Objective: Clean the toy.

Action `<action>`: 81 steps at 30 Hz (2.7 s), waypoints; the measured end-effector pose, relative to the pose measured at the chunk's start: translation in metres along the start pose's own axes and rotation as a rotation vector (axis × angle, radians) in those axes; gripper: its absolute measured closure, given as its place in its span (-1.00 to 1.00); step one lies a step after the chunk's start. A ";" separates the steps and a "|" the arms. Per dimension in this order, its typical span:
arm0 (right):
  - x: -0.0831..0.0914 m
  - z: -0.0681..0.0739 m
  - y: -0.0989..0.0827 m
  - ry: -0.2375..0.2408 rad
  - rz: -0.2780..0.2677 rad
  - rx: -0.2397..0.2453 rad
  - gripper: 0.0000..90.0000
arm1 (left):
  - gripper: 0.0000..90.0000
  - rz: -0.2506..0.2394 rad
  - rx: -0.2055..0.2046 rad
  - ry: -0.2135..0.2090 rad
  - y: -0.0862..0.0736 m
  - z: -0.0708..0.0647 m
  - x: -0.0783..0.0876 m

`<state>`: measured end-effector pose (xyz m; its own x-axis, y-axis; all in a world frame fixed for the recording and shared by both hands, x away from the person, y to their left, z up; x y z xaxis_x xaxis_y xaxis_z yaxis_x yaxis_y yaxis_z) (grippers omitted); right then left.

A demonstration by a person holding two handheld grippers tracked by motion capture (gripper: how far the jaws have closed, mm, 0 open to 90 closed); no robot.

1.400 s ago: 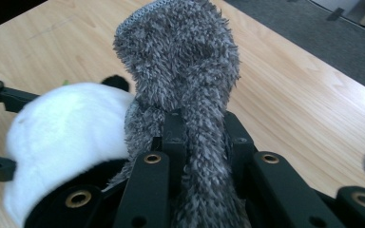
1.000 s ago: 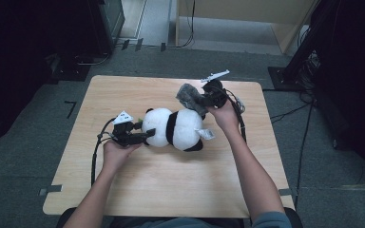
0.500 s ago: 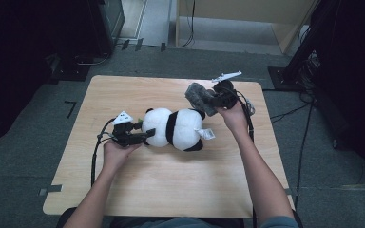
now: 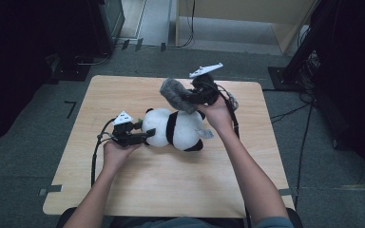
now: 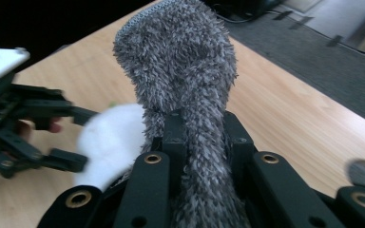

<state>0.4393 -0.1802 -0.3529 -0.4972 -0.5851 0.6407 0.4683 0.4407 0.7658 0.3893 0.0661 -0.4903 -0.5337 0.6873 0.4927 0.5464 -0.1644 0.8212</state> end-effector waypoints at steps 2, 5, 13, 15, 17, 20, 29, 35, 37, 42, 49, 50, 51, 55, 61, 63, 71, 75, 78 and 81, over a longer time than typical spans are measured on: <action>-0.008 0.012 0.005 0.024 -0.001 0.018 0.71 | -0.22 -0.003 0.004 0.000 0.000 0.000 0.000; -0.021 0.029 0.012 0.061 -0.003 0.031 0.71 | -0.22 -0.002 0.002 0.001 0.000 0.000 0.000; -0.053 0.057 0.016 0.118 0.023 0.035 0.71 | -0.22 0.000 -0.001 0.001 0.000 0.000 0.000; -0.061 0.057 0.010 0.119 0.041 0.032 0.71 | -0.22 0.001 -0.001 0.001 0.000 0.000 0.000; -0.066 0.056 0.004 0.105 0.066 0.031 0.71 | -0.22 0.002 0.004 0.000 0.000 0.000 0.000; -0.068 0.052 -0.003 0.102 0.078 0.023 0.71 | -0.22 0.000 0.010 -0.005 0.000 0.001 0.000; -0.052 0.040 -0.015 0.086 0.067 -0.001 0.70 | -0.22 -0.001 0.007 -0.002 0.000 0.001 -0.001; -0.035 0.032 -0.024 0.079 0.059 -0.010 0.70 | -0.22 -0.003 0.010 -0.003 -0.001 0.000 -0.001; -0.028 0.029 -0.027 0.073 0.053 -0.009 0.70 | -0.22 -0.004 0.010 -0.004 -0.001 0.001 -0.001; -0.010 0.022 -0.035 0.067 0.037 -0.027 0.70 | -0.22 -0.003 0.010 -0.004 -0.001 0.001 -0.001; 0.020 0.008 -0.050 0.047 0.017 -0.052 0.70 | -0.22 -0.003 0.010 -0.004 -0.001 0.001 -0.001; 0.023 0.006 -0.052 0.043 0.016 -0.055 0.70 | -0.22 -0.004 0.009 -0.003 -0.001 0.000 -0.001; 0.027 0.003 -0.057 0.038 0.016 -0.063 0.70 | -0.22 -0.004 0.008 -0.002 -0.001 0.001 -0.001; 0.038 -0.007 -0.068 0.019 0.015 -0.083 0.70 | -0.22 -0.004 0.009 -0.003 -0.001 0.001 -0.001; 0.048 -0.017 -0.081 0.002 0.023 -0.110 0.70 | -0.22 -0.005 0.008 -0.006 -0.001 0.001 -0.001; 0.049 -0.017 -0.080 0.013 0.011 -0.111 0.71 | -0.22 -0.003 0.008 -0.006 -0.001 0.001 -0.001; 0.051 0.002 -0.051 0.037 -0.048 -0.056 0.71 | -0.22 -0.001 0.009 -0.001 -0.001 0.001 0.000; 0.041 0.014 -0.031 0.072 -0.065 -0.044 0.71 | -0.21 -0.001 0.006 0.001 -0.001 0.000 0.000; 0.028 0.023 -0.017 0.089 -0.058 -0.029 0.71 | -0.21 -0.001 0.006 0.000 -0.001 0.000 0.000; 0.013 0.030 -0.007 0.109 -0.050 -0.028 0.71 | -0.22 -0.003 0.006 0.001 -0.001 0.000 0.000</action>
<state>0.4079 -0.1699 -0.3483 -0.4382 -0.6772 0.5911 0.4665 0.3908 0.7935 0.3891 0.0661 -0.4908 -0.5360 0.6870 0.4906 0.5484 -0.1584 0.8210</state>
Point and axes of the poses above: each handheld gripper's, and its own axes: x roughly backward along the jaws, y roughly out of its top, z roughly to its left, the point moved 3 cm from there along -x, roughly forward along the jaws, and after that the axes turned 3 degrees about x, right-handed, at the moved point
